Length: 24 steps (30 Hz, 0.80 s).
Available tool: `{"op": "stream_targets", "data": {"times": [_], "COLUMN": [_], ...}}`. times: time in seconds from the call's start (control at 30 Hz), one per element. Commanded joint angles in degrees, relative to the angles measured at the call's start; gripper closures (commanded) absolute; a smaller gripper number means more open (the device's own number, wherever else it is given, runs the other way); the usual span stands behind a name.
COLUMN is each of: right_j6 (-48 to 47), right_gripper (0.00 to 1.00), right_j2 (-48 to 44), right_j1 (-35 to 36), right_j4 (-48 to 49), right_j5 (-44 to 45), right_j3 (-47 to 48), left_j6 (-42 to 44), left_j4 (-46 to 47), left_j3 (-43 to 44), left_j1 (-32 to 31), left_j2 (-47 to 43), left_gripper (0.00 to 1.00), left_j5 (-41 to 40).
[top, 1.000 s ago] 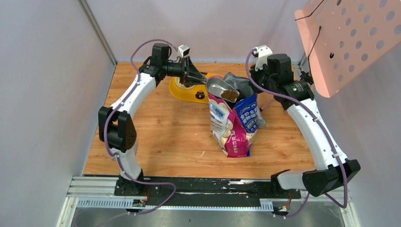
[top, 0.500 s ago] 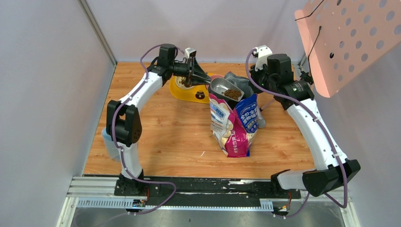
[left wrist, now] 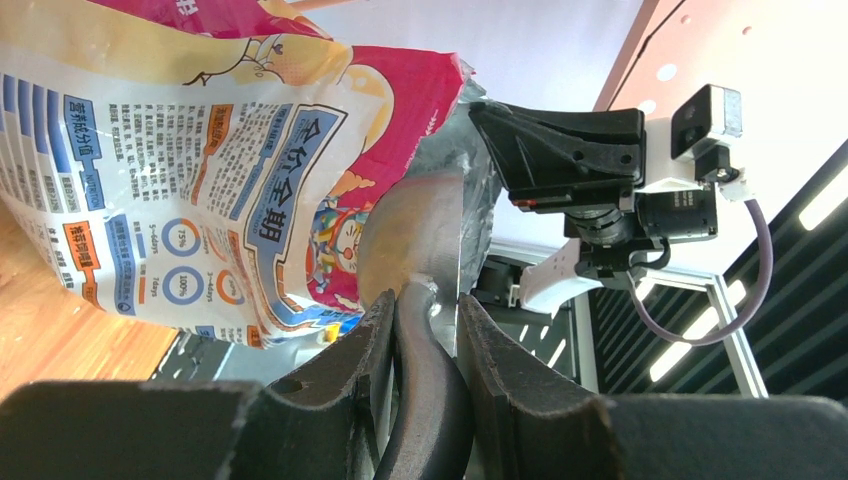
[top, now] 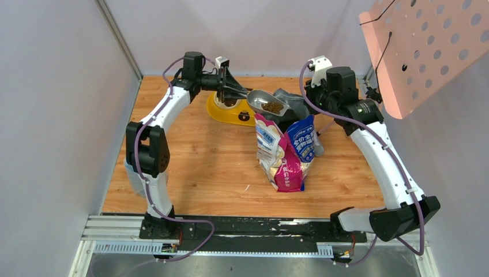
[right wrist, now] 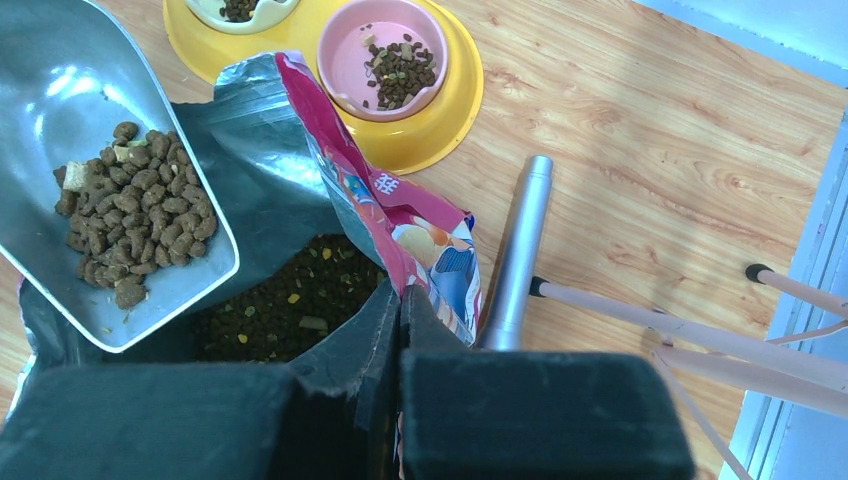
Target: Serve the pet food
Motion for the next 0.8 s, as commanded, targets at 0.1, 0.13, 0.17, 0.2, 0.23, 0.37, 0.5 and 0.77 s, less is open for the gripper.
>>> {"op": "stream_targets", "data": {"times": [0.1, 0.13, 0.17, 0.2, 0.23, 0.37, 0.5, 0.77], "right_j6": [-0.41, -0.45, -0.6, -0.69, -0.79, -0.8, -0.46, -0.38], "right_gripper": [1.0, 1.0, 1.0, 1.0, 1.0, 1.0, 1.0, 1.0], "right_j2": [-0.6, -0.57, -0.78, -0.94, -1.2, -1.99, -1.7, -1.45], "right_j1": [-0.13, -0.07, -0.14, -0.15, -0.18, -0.09, -0.08, -0.14], "right_j4": [5.7, 5.7, 5.7, 5.74, 5.78, 5.96, 5.96, 5.44], "right_j5": [-0.53, -0.38, -0.17, -0.01, 0.11, -0.32, -0.48, -0.68], "right_j3": [1.01, 1.21, 1.25, 1.15, 0.83, -1.01, -0.5, -0.18], "left_j6": [-1.51, -1.54, -1.54, -1.61, -1.67, -2.37, 0.55, -0.49], "left_j4": [3.42, 3.44, 3.42, 3.49, 3.57, 4.84, 1.78, 2.04], "left_j3": [1.44, 1.48, 1.45, 1.44, 1.48, 2.07, 5.86, 4.47], "left_j1": [-1.83, -0.34, 0.48, 2.15, 3.13, 1.92, 1.44, 5.69], "left_j2": [-1.52, -2.32, -2.72, -3.39, -3.56, -3.06, -3.76, -6.8], "left_gripper": [1.0, 1.0, 1.0, 1.0, 1.0, 1.0, 1.0, 1.0], "left_j5": [3.25, 3.65, 3.71, 3.85, 3.9, 3.74, 4.57, 4.91]}}
